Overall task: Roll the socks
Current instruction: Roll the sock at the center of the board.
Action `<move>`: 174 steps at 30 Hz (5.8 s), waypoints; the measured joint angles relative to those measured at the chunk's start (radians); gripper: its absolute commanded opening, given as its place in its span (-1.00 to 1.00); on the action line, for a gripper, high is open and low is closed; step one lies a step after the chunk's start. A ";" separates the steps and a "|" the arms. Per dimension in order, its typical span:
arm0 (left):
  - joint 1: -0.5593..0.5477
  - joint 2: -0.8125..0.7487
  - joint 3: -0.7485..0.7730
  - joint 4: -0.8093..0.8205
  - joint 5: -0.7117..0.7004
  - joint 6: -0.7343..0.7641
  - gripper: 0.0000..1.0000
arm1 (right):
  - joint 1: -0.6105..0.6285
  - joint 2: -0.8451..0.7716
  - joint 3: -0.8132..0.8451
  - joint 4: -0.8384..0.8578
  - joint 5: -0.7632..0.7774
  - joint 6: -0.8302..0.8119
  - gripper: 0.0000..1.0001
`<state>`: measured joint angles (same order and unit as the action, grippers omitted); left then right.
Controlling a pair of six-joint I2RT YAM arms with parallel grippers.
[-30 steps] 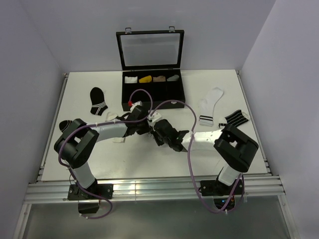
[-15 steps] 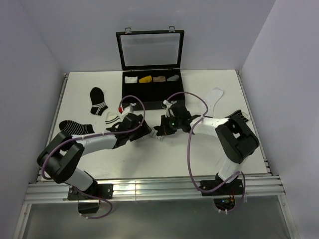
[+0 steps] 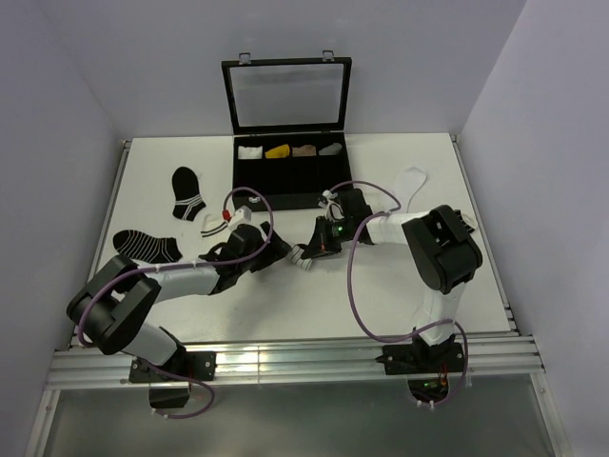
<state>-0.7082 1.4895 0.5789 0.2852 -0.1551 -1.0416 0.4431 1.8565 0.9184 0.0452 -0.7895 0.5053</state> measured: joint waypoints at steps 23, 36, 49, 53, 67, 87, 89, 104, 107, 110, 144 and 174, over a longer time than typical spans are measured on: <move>-0.002 0.206 0.104 0.102 0.028 -0.027 -0.89 | 0.000 -0.006 0.021 -0.033 0.052 -0.023 -0.37; -0.003 0.209 0.181 -0.034 0.035 0.009 -0.99 | 0.191 -0.362 -0.052 -0.055 0.539 -0.220 -0.12; -0.003 0.210 0.225 -0.116 0.055 0.056 -0.99 | 0.343 -0.295 -0.061 -0.045 0.737 -0.364 -0.01; -0.003 0.210 0.235 -0.137 0.063 0.061 -0.99 | 0.370 -0.270 -0.061 -0.035 0.769 -0.380 0.00; 0.024 0.211 0.252 -0.181 0.106 0.097 -0.99 | 0.394 -0.192 -0.053 0.010 0.823 -0.400 0.11; 0.103 0.227 0.327 -0.323 0.172 0.185 -0.99 | 0.412 -0.107 0.047 -0.016 0.868 -0.357 0.13; 0.105 0.228 0.327 -0.323 0.178 0.187 -0.99 | 0.412 -0.109 0.045 -0.015 0.863 -0.350 0.12; 0.090 0.240 0.345 -0.336 0.245 0.192 -0.99 | 0.412 -0.460 -0.283 0.125 0.846 -0.340 0.22; 0.089 0.241 0.356 -0.356 0.245 0.193 -0.99 | 0.412 -0.488 -0.301 0.179 0.865 -0.349 0.17; 0.089 0.241 0.364 -0.377 0.245 0.196 -0.99 | 0.414 -0.457 -0.298 0.207 0.870 -0.369 0.17; 0.089 0.285 0.458 -0.494 0.271 0.266 -0.99 | 0.611 -0.091 -0.100 0.197 1.242 -0.566 0.24; 0.199 0.242 0.507 -0.618 0.289 0.284 0.53 | 0.571 -0.014 0.056 0.047 1.205 -0.420 -1.00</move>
<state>-0.5095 1.7313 1.0863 -0.3328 0.1341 -0.7574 1.0145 1.8420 0.9745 0.0921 0.4160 0.0849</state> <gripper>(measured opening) 0.743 0.152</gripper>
